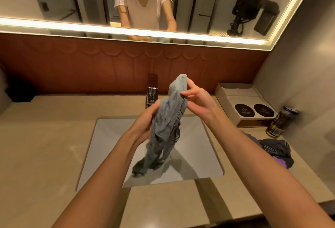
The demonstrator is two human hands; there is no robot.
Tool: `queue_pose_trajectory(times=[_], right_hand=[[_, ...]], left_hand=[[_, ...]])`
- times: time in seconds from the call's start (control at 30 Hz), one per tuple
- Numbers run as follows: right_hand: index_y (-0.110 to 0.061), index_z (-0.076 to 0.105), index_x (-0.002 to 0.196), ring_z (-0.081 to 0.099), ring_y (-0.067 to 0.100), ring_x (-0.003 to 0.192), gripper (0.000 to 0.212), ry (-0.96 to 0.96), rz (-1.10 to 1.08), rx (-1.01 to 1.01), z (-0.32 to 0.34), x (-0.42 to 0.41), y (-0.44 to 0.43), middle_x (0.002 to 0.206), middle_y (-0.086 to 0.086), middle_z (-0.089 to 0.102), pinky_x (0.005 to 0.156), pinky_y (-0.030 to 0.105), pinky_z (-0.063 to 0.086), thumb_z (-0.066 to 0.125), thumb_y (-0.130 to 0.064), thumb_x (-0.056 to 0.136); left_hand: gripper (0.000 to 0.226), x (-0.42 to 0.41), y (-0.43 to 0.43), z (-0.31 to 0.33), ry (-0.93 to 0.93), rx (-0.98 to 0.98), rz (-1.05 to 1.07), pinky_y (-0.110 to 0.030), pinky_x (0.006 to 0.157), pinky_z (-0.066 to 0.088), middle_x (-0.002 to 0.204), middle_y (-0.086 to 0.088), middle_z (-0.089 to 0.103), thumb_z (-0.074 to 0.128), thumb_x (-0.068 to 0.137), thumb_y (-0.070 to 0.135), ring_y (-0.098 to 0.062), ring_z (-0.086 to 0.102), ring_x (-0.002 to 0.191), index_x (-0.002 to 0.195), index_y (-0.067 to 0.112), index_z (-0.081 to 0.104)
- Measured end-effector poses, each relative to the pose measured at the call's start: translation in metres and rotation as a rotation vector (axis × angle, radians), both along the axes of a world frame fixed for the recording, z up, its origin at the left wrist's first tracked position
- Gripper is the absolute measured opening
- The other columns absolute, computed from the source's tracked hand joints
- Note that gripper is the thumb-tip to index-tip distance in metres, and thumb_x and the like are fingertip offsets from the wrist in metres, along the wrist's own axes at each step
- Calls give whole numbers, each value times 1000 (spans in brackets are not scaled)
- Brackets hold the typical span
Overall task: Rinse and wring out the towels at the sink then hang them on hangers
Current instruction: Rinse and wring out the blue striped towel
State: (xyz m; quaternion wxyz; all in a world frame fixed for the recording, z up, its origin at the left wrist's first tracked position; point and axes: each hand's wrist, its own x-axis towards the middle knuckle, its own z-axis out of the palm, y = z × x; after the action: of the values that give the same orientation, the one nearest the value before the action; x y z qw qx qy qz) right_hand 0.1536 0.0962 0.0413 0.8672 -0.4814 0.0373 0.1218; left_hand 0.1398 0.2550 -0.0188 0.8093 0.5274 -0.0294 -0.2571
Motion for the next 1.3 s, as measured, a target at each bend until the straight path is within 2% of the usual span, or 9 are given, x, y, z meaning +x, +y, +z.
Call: queue_pose_trajectory(times=[0.2, 0.33, 0.47, 0.63, 0.83, 0.97, 1.1, 1.2, 1.3], right_hand=[[-43, 12, 146, 57, 36, 106, 72, 204, 158, -304, -24, -12, -5, 123, 18, 54, 90, 47, 47, 50, -11, 94], [-26, 36, 135, 60, 27, 92, 46, 157, 48, -288, -26, -12, 3, 108, 14, 60, 91, 47, 43, 48, -7, 95], [-7, 45, 129, 53, 28, 117, 35, 206, -125, 42, -21, -2, -10, 124, 4, 58, 80, 39, 49, 37, -5, 95], [-8, 46, 111, 55, 21, 79, 23, 208, -242, 20, -9, -2, -20, 92, 11, 51, 67, 31, 53, 31, 0, 95], [-14, 27, 146, 43, 33, 129, 55, 32, -321, -149, 1, 6, -29, 149, 21, 29, 96, 38, 43, 29, 6, 95], [-25, 30, 145, 48, 35, 123, 59, -16, -403, -98, -2, 3, -44, 149, 19, 29, 90, 41, 48, 31, 6, 95], [-23, 28, 146, 50, 30, 113, 58, -21, -461, -56, 0, 2, -63, 149, 18, 28, 85, 37, 50, 30, 5, 95], [-21, 32, 145, 51, 25, 116, 48, -26, -478, -153, -1, 1, -80, 142, 10, 40, 90, 35, 47, 36, -6, 99], [-16, 41, 140, 55, 13, 84, 47, -43, -492, -350, -7, 3, -91, 101, 4, 56, 74, 25, 50, 42, -1, 95]], left_hand=[[14, 10, 15, 17, -183, -22, 270, -21, 58, 55, 84, -5, 56, 41, 98, 14, -7, 62, 70, 87, 14, 48], [11, 8, 16, 25, -253, 65, 266, -20, 55, 52, 76, -3, 62, 50, 93, 6, -5, 65, 64, 85, 12, 53], [16, 19, 28, 37, -130, -43, 438, -19, 55, 53, 64, -1, 63, 52, 87, -3, -10, 63, 62, 76, 8, 55], [29, 19, 31, 38, 27, -98, 461, -19, 52, 48, 52, 0, 52, 50, 89, 9, -13, 54, 52, 61, 14, 44], [23, 27, 36, 28, 140, 235, 595, -17, 35, 44, 41, 3, 48, 46, 89, 7, -5, 45, 30, 67, 13, 45], [16, 16, 38, 27, 252, 135, 359, -19, 42, 52, 65, -3, 57, 47, 90, 16, -12, 60, 51, 74, 13, 49], [28, 25, 51, 18, 331, 5, 562, -24, 53, 53, 73, -5, 51, 54, 90, 22, -14, 52, 68, 66, 17, 42], [22, 32, 50, 14, 182, 246, 683, -25, 58, 43, 61, -4, 55, 52, 89, 6, -15, 49, 68, 70, 14, 46], [22, 38, 44, 14, -12, 475, 737, -30, 56, 46, 80, -10, 52, 54, 84, -4, -20, 52, 74, 82, 14, 44]])
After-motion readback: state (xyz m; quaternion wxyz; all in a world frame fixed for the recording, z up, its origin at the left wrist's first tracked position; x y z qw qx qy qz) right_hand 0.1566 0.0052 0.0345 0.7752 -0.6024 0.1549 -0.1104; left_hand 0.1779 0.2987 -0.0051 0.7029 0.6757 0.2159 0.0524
